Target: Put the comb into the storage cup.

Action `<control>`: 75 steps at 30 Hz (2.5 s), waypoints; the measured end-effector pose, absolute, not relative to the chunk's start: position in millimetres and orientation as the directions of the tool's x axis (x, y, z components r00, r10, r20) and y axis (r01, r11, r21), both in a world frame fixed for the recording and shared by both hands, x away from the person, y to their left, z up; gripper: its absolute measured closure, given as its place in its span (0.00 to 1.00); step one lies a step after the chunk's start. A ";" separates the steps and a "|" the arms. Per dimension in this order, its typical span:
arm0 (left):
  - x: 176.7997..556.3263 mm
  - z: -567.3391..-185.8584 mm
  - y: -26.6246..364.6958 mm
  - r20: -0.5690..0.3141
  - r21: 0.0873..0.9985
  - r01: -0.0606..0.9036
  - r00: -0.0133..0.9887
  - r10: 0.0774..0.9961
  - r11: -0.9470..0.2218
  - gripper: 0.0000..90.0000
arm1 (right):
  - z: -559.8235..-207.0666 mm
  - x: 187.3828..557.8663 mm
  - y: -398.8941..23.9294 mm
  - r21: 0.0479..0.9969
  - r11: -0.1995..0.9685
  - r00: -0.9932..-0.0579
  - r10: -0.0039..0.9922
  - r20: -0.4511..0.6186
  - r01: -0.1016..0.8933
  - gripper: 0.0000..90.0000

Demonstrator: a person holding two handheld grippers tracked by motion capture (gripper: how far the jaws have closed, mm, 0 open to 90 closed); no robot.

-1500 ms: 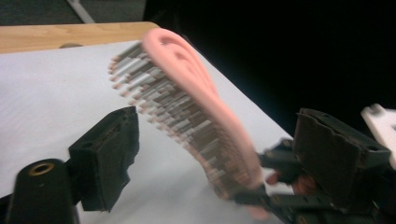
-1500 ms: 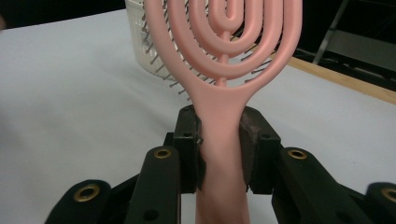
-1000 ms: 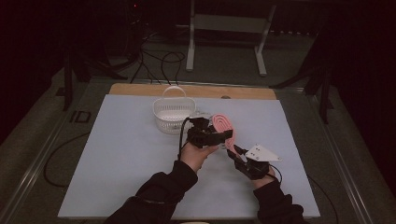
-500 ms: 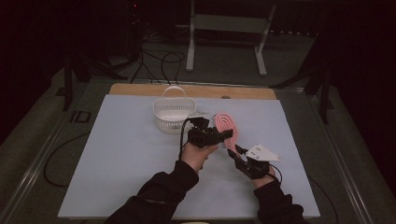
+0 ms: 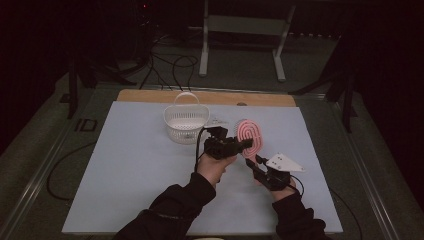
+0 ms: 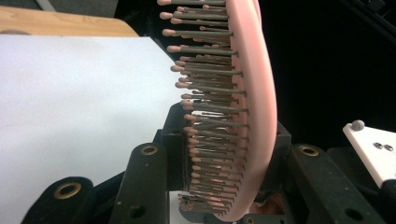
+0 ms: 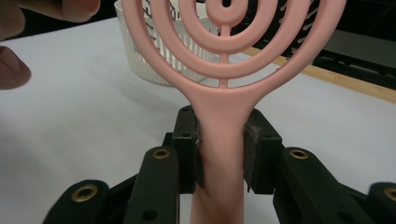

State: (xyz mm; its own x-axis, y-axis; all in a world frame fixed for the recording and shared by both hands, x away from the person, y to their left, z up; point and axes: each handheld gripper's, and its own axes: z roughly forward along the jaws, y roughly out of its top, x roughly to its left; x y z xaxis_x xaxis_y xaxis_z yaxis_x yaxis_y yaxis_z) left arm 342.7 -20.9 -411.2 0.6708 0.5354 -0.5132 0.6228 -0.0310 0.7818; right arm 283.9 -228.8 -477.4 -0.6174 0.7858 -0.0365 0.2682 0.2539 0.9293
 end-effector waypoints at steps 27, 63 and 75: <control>341.5 -394.9 -14.0 -0.438 0.837 0.543 0.741 0.509 -0.072 0.72 | -477.4 287.5 -227.6 0.907 0.238 -0.687 0.723 0.074 0.348 0.12; 341.5 -349.3 31.5 -0.358 0.897 0.441 0.774 0.523 -0.038 0.72 | -479.5 280.6 -242.4 0.905 0.257 -0.760 0.642 0.102 0.339 0.10; 343.3 -339.3 49.8 -0.327 0.911 0.411 0.770 0.548 -0.034 0.72 | -480.6 273.5 -253.1 0.905 0.263 -0.761 0.641 0.096 0.335 0.10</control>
